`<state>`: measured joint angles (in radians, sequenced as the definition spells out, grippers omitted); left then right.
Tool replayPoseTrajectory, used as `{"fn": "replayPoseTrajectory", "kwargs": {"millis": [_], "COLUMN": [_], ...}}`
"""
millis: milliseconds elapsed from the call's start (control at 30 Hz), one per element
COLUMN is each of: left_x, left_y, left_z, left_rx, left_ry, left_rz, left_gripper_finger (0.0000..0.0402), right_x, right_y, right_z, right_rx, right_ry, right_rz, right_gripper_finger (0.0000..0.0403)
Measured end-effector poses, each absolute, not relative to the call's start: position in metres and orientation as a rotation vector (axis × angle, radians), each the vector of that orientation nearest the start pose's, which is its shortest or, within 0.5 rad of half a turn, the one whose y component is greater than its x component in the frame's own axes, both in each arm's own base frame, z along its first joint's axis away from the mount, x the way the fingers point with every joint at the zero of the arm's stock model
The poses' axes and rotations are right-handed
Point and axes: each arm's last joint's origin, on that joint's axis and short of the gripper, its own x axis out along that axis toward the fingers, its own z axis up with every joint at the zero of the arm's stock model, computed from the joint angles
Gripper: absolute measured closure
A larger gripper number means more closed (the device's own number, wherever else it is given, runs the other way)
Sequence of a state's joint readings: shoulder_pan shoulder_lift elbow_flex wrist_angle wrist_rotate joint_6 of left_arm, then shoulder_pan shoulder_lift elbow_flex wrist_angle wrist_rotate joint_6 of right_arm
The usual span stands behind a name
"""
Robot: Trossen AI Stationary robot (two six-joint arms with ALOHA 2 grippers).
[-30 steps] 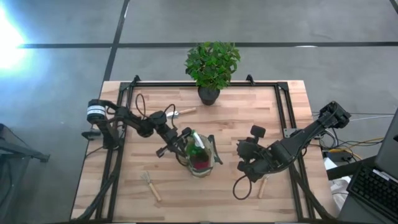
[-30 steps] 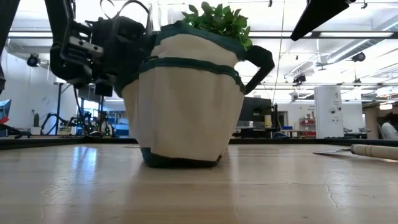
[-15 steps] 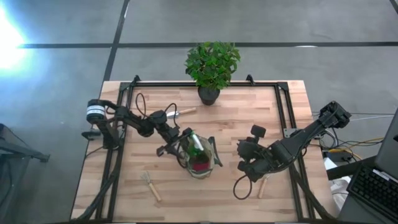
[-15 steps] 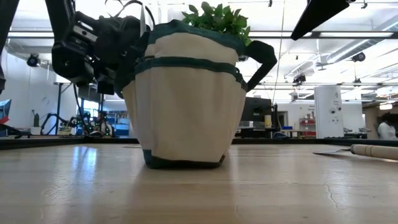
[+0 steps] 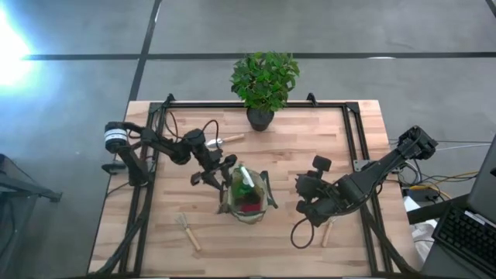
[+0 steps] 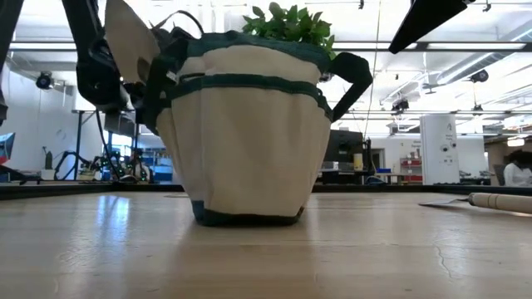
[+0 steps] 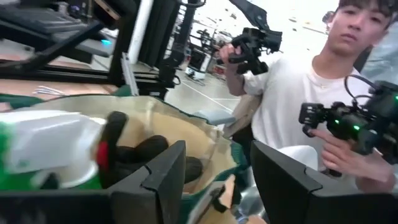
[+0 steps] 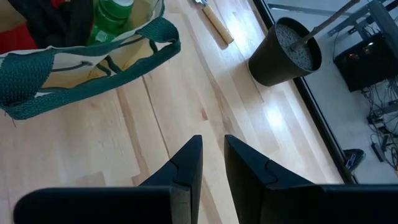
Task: Pick & Place Garden tools in Gardening bag
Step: Put the bottom left brown trowel into the green gardening bag
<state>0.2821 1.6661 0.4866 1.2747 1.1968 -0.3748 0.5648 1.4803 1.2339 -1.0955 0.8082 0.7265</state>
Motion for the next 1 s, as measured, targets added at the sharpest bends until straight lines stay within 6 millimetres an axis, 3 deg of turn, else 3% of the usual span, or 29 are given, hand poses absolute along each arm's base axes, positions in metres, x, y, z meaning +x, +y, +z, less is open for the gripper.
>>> {"fn": "replayPoseTrajectory", "kwargs": {"millis": [333,533,800,1000], "left_x": [0.261,0.248,0.222,0.196], "left_y": [0.079,0.091,0.087,0.077], "left_z": [0.173,0.201,0.241,0.25], "left_rx": [-0.306,-0.269,-0.201,-0.167], "left_ry": [0.083,-0.003,-0.079,0.045], "left_rz": [-0.794,-0.698,-0.52,-0.3], "left_gripper_finger": [0.0227,0.0274,0.0354,0.0393], "right_x": [0.238,0.237,0.232,0.231], "right_y": [0.126,0.126,0.124,0.123], "right_z": [0.279,0.278,0.275,0.27], "right_rx": [-0.194,-0.174,-0.171,-0.155], "right_ry": [0.871,0.904,0.931,0.939], "right_rz": [-0.544,-0.527,-0.555,-0.568], "right_gripper_finger": [0.0344,0.0344,0.0344,0.0344]}}
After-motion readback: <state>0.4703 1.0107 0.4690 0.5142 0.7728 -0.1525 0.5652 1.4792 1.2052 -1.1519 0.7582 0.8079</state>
